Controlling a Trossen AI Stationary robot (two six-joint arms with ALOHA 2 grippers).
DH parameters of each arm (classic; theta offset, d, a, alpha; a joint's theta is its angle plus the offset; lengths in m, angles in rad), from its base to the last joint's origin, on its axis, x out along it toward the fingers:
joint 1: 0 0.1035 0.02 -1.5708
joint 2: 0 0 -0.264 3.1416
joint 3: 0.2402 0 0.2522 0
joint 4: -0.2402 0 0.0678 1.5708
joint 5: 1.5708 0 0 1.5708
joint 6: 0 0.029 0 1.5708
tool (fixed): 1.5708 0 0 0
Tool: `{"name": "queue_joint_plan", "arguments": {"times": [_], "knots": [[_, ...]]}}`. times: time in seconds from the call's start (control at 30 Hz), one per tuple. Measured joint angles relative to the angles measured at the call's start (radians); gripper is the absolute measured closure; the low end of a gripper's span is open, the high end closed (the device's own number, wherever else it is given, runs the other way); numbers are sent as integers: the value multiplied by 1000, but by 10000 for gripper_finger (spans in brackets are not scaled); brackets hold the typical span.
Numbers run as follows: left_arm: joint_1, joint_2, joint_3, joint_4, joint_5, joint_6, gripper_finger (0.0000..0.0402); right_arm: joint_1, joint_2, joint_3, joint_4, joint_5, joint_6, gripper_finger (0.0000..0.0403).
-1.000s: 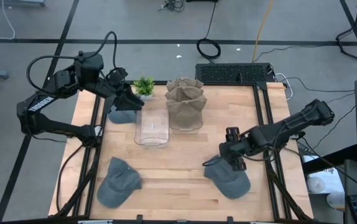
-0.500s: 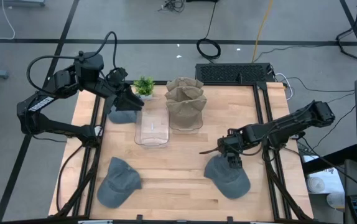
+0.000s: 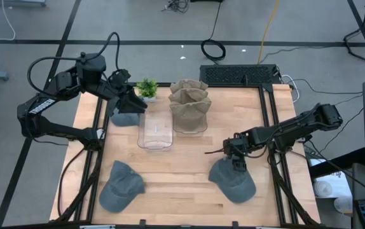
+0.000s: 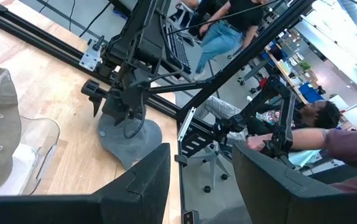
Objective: Pick & Place hat
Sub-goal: Put the right blue cap into the left transparent bin
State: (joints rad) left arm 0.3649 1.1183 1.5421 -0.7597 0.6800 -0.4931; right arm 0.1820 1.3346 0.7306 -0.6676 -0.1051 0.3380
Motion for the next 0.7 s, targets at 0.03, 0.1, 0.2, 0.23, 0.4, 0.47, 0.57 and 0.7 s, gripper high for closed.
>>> {"name": "queue_joint_plan", "arguments": {"times": [0.03, 0.1, 0.2, 0.23, 0.4, 0.47, 0.57, 0.7], "knots": [[0, 0, 0, 0, 0, 0, 220, 0, 0, -7, 12, 0, 2, 112], [0, 0, 0, 0, 0, 0, 220, 0, 0, -13, 23, -1, 1, 125], [0, 0, 0, 0, 0, -1, 220, 0, 0, -15, 30, -1, -12, 163], [0, 0, 0, 0, 0, -1, 220, 0, 0, -15, 30, -1, -16, 182], [0, 0, 0, 0, 0, -2, 220, 0, 0, -15, 29, -1, -18, 294], [0, 0, 0, 0, 0, -2, 220, 0, 0, -15, 29, -1, -18, 342], [0, 0, 0, 0, -1, -2, 220, 0, 0, -15, 29, -1, -18, 392], [0, 0, 0, 0, -1, -2, 220, 0, 0, -15, 29, -1, -8, 397]]}}
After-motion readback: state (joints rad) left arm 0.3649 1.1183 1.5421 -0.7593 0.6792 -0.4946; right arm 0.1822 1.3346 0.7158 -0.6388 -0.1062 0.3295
